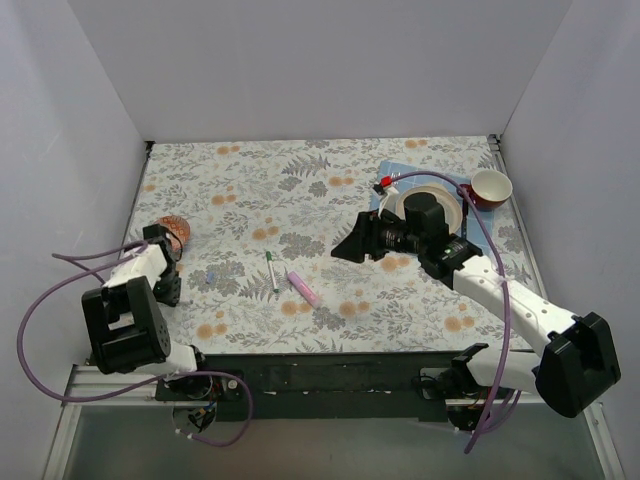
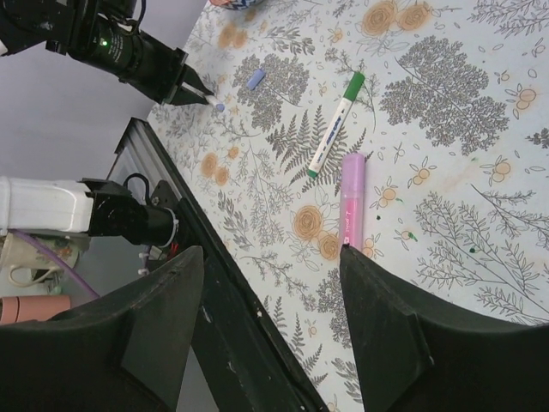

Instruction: Insert the pens into the pen caps

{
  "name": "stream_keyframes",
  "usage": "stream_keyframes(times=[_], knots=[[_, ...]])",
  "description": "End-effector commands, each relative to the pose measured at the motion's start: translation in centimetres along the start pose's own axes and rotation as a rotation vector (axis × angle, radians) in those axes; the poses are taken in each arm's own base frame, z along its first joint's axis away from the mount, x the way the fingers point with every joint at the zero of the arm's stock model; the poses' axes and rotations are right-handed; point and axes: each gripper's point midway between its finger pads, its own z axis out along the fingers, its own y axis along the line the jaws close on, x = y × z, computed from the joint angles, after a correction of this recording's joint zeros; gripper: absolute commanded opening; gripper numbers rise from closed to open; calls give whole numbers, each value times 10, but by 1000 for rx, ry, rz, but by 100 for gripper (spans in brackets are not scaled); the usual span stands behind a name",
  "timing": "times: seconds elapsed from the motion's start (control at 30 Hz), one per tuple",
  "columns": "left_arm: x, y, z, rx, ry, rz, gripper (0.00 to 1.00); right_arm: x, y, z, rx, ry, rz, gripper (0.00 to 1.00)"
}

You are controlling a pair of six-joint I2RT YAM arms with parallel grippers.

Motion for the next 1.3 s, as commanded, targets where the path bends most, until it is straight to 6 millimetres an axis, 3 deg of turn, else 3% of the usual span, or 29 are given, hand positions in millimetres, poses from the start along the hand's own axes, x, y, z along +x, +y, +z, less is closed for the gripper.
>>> stream_keyframes(times=[0.0,0.2,0.33,0.4,0.47,0.6,0.77,1.07,1.27], knots=[[22,-2,-27,76,2,-64,0,-6,10,1,-59,-35,-27,73],[53,-18,-76,268,8,104,0,-1,4,19,-72,1,1,80],[74,-36,-113,477,26,250,0,4,2,48,-76,77,3,81],[91,-48,-138,619,50,330,0,0,11,60,-114,68,-14,82],[113,-55,-163,740,105,390,0,10,19,76,-178,109,-9,81],[141,-56,-211,972,169,497,0,24,37,107,-309,167,-45,79],[167,-47,-258,1196,247,591,0,32,59,125,-390,191,-51,74],[178,-32,-289,1389,321,619,0,26,64,136,-434,165,7,66],[182,-28,-296,1438,334,636,0,24,64,140,-433,153,21,63]])
